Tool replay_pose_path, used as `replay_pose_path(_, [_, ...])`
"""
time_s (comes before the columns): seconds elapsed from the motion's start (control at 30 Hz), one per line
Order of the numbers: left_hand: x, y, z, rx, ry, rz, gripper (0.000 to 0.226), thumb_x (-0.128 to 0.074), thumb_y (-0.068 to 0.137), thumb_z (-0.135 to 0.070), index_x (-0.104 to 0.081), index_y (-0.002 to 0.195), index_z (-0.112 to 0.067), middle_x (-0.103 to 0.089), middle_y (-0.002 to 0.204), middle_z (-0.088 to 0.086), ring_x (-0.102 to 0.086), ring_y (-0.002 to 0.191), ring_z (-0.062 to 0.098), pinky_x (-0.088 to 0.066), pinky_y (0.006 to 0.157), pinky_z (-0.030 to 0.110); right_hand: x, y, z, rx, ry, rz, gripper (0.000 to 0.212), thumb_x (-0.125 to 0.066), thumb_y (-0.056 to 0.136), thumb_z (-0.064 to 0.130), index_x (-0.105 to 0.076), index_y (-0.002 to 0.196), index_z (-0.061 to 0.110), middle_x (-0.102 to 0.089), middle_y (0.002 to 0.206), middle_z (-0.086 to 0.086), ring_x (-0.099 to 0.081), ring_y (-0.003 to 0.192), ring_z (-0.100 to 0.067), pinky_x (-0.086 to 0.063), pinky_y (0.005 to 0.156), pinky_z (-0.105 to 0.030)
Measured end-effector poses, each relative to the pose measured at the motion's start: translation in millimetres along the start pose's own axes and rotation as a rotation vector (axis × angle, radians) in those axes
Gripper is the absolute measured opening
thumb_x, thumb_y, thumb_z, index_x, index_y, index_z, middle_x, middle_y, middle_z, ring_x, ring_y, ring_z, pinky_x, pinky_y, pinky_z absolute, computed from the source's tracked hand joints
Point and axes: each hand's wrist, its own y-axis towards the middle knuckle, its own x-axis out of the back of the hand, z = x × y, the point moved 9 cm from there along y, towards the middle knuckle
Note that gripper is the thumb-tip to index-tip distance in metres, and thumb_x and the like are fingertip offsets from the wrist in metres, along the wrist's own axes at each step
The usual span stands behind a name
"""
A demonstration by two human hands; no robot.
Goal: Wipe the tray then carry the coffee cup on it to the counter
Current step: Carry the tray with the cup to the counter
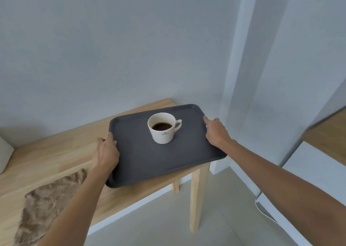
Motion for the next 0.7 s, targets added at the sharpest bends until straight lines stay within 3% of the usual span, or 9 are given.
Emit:
replay_pose_path(0.2, [-16, 5, -98, -0.187, -0.141, 0.049, 0.027, -0.035, 0.099, -0.013, -0.045, 0.122, -0.003, -0.044, 0.099, 0.024, -0.036, 0.085, 0.029, -0.033, 0.075, 0.037, 58, -32, -84, -0.146, 0.052, -0.106, 0.048, -0.034, 0.094, 0.004, -0.035, 0.14, 0.018, -0.038, 0.095, -0.011, -0.048, 0.074, -0.032, -0.042, 0.07, -0.037])
replay_pose_path(0.37, [-42, -24, -213, -0.366, -0.157, 0.119, 0.035, -0.036, 0.099, -0.014, -0.043, 0.133, -0.004, -0.047, 0.11, 0.033, -0.044, 0.107, 0.041, -0.036, 0.083, 0.043, 110, -80, -181, -0.291, 0.068, -0.186, 0.05, -0.034, 0.095, 0.006, -0.029, 0.143, 0.019, -0.041, 0.1, -0.013, -0.048, 0.076, -0.029, -0.042, 0.071, -0.036])
replay_pose_path(0.57, [-93, -81, -362, -0.591, -0.216, 0.161, 0.028, -0.04, 0.096, -0.006, -0.05, 0.122, 0.002, -0.044, 0.079, 0.02, -0.05, 0.093, 0.044, -0.032, 0.069, 0.038, 174, -154, -317, -0.464, 0.117, -0.304, 0.049, -0.032, 0.081, -0.005, -0.043, 0.126, 0.013, -0.051, 0.095, -0.016, -0.051, 0.078, -0.033, -0.038, 0.06, -0.034])
replay_pose_path(0.7, [-134, -131, -463, -0.72, -0.295, 0.224, 0.027, -0.039, 0.095, -0.007, -0.053, 0.117, -0.003, -0.044, 0.076, 0.015, -0.044, 0.076, 0.034, -0.036, 0.067, 0.037, 220, -207, -405, -0.585, 0.099, -0.358, 0.06, -0.037, 0.085, -0.005, -0.033, 0.143, 0.01, -0.057, 0.105, -0.02, -0.058, 0.088, -0.037, -0.049, 0.07, -0.041])
